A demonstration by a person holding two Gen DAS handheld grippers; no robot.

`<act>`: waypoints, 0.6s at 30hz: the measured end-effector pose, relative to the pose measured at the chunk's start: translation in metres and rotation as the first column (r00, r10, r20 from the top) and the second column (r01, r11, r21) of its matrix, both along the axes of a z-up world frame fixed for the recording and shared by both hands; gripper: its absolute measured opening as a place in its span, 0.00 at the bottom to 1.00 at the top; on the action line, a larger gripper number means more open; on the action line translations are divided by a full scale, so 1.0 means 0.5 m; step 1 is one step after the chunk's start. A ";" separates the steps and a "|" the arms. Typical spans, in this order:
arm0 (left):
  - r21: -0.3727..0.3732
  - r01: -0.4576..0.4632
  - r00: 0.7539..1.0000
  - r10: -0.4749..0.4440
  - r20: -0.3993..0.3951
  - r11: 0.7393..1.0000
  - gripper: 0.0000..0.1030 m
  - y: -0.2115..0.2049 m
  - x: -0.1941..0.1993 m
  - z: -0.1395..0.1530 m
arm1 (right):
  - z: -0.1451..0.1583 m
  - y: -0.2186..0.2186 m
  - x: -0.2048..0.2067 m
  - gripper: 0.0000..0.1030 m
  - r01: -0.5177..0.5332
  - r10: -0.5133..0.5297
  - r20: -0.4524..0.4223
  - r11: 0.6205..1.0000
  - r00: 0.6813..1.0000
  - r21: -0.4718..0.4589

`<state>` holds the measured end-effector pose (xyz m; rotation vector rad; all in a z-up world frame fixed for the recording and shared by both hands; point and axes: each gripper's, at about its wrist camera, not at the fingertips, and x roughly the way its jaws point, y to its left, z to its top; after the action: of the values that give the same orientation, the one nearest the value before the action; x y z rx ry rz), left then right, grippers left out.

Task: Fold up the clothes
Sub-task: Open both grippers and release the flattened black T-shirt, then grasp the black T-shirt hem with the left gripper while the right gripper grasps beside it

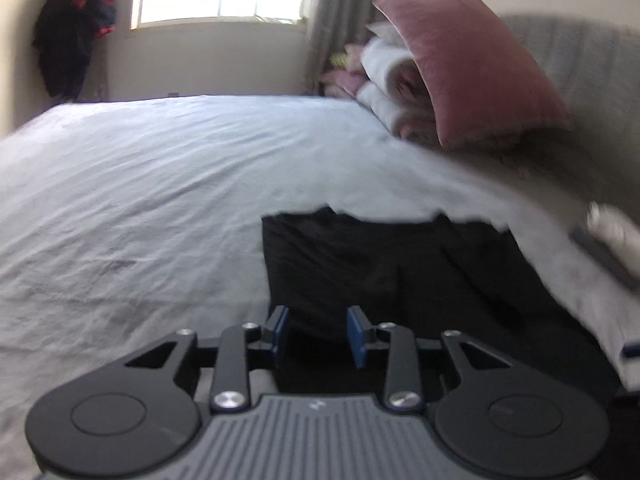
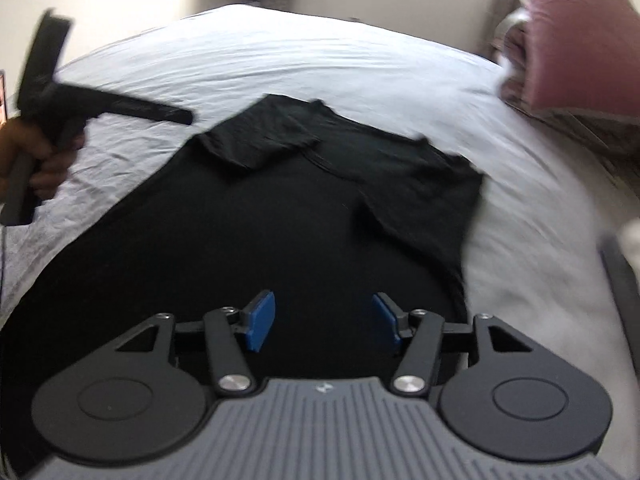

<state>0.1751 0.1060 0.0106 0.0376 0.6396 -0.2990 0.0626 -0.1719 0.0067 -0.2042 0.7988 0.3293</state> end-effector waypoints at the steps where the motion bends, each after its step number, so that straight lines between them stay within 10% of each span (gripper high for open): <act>1: 0.027 0.002 1.000 -0.002 -0.012 1.000 0.34 -0.006 -0.017 0.003 | 0.003 -0.010 -0.019 0.59 0.026 -0.026 -0.004 1.000 1.000 0.016; 18: -0.036 -0.020 0.959 0.009 -0.282 0.999 0.42 0.057 -0.340 -0.038 | -0.031 -0.132 -0.300 0.67 0.215 -0.204 -0.089 0.968 0.975 0.132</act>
<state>0.0053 0.1345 -0.0083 -0.0478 0.9165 -0.3046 -0.0876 -0.2380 -0.0090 0.0260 0.8592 0.1930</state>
